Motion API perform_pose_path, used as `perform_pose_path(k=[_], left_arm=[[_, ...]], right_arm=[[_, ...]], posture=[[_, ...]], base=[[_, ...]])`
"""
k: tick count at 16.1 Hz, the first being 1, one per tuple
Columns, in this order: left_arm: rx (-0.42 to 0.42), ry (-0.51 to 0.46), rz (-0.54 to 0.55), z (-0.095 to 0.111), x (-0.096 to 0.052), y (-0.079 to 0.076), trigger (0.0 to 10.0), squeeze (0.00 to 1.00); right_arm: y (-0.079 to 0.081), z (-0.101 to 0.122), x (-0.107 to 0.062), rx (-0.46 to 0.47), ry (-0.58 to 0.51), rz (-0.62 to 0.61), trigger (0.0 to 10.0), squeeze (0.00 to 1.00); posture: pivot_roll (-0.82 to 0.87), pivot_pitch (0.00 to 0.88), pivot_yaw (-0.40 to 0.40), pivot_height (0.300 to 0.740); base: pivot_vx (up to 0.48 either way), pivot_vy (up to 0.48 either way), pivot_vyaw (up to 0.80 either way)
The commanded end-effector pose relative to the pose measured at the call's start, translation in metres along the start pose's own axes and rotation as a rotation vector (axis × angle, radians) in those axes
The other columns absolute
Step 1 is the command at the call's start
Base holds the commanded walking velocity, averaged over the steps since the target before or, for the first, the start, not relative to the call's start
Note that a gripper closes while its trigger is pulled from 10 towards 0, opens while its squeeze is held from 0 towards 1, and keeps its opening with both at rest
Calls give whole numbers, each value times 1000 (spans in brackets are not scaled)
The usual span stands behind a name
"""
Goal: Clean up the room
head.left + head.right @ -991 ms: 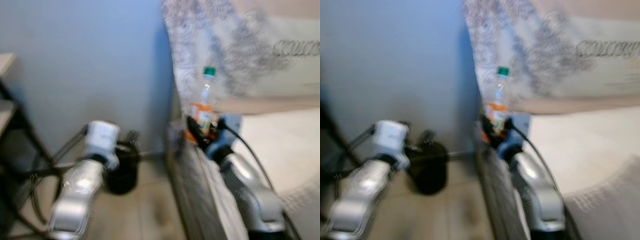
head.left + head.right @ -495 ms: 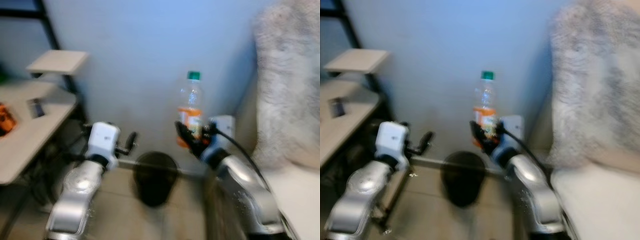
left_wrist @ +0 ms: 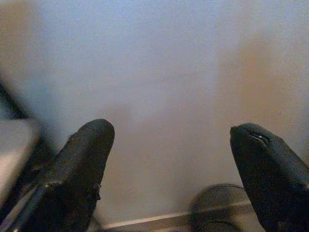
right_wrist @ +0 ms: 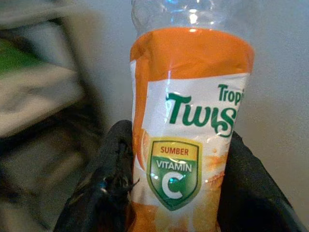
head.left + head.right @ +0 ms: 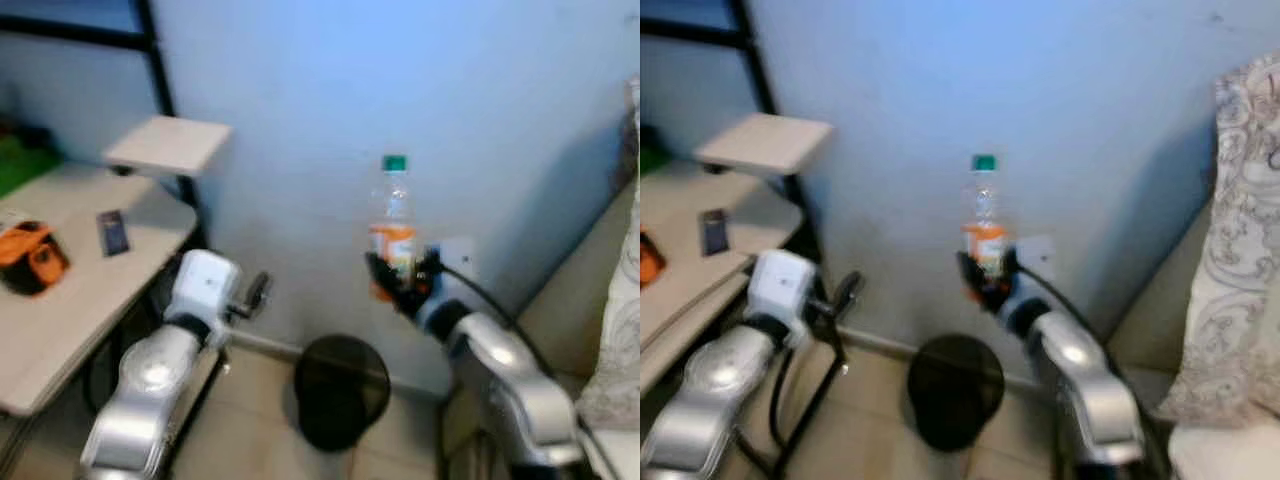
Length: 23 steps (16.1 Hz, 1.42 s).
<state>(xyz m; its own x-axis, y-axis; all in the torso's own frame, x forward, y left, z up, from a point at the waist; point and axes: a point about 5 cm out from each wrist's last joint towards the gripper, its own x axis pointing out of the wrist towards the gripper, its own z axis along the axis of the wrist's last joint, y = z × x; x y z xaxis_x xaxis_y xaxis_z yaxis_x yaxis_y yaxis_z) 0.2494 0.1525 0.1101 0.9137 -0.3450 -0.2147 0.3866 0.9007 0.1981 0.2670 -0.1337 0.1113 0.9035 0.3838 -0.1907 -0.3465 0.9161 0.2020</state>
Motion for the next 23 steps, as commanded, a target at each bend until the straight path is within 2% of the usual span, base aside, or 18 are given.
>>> perform_pose_path(k=[1, 3, 5, 6, 8, 11, 13, 16, 18, 22, 23], left_arm=[[30, 13, -15, -2, -10, 5, 10000, 0], [29, 27, -4, -6, -16, 8, 10000, 0], [20, 45, -5, -11, -17, 9, 10000, 0], [52, 88, -98, -16, -16, 2, 10000, 0], [160, 113, -245, -21, -13, -5, 10000, 0], [209, 122, -417, -18, -9, -7, 10000, 0], [269, 164, -529, -20, -10, -7, 10000, 0], [331, 196, -578, -22, -12, 0, 10000, 0], [342, 198, -589, -20, -12, 4, 10000, 0], [343, 193, -596, -19, -13, 5, 10000, 0], [344, 192, -595, -19, -13, 6, 10000, 0]], right_arm=[[-8, 3, -2, -4, -7, -72, 10000, 0], [-22, -3, -8, -23, 4, -148, 10000, 0], [-29, -11, -8, -47, 54, -169, 10000, 0], [-36, -25, 0, -109, 169, -178, 10000, 0], [-40, -49, 15, -205, 346, -137, 10000, 0], [-39, -80, 36, -290, 521, -71, 10000, 0], [-39, -95, 42, -371, 619, -70, 10000, 0], [-38, -98, 48, -418, 662, -84, 10000, 0], [-39, -101, 51, -458, 674, -99, 10000, 0], [-38, -101, 52, -470, 671, -101, 10000, 0], [-38, -101, 53, -466, 667, -98, 10000, 165]], posture=[[40, 0, -21, 740], [47, 0, -27, 740], [58, 0, -40, 740], [60, 0, -43, 740], [70, 0, -56, 740], [82, 0, -64, 740], [86, 0, -62, 740], [91, 0, -64, 740], [99, 0, -68, 740], [105, 0, -72, 740], [108, 0, -74, 740]], base=[[0, 0, 0], [0, 0, 0], [0, 0, 0], [0, 0, 0], [0, 0, 0], [0, 0, 0], [0, 0, 0], [0, 0, 0], [0, 0, 0], [0, 0, 0], [0, 0, 0]])
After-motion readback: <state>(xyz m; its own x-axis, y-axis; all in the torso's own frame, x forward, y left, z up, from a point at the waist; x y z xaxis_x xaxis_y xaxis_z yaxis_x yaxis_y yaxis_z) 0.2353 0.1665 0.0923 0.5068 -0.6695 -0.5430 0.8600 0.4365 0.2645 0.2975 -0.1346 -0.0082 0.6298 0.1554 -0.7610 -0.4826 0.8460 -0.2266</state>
